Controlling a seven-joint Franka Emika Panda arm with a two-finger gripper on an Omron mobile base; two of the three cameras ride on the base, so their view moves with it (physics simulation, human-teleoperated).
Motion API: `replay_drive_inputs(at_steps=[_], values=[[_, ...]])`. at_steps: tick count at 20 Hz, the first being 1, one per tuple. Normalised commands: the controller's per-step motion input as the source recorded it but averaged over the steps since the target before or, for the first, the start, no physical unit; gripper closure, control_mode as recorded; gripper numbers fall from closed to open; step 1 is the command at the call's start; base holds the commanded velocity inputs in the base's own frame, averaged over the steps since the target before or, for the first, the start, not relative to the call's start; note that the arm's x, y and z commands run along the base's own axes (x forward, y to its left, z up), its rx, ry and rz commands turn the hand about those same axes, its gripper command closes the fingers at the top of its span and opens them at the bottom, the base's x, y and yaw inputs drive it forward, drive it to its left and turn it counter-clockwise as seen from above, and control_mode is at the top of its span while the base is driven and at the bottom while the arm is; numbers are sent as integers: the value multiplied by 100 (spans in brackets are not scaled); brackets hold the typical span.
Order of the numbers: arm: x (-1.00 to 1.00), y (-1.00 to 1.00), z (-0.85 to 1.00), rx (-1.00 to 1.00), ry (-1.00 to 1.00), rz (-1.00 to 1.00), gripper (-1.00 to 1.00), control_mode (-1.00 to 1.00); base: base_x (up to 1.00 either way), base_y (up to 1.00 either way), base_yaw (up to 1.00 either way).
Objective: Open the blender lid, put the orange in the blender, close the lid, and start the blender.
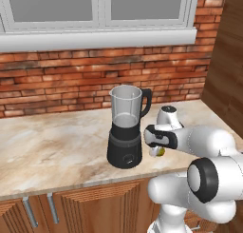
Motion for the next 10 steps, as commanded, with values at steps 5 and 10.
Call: replay_drive_inputs(at_steps=[5, 10], values=[[10, 0, -15, 0, 3, 1, -100, -100, 0, 0, 0], [1, 0, -27, 0, 4, 2, 100, -100, 0, 0, 0]])
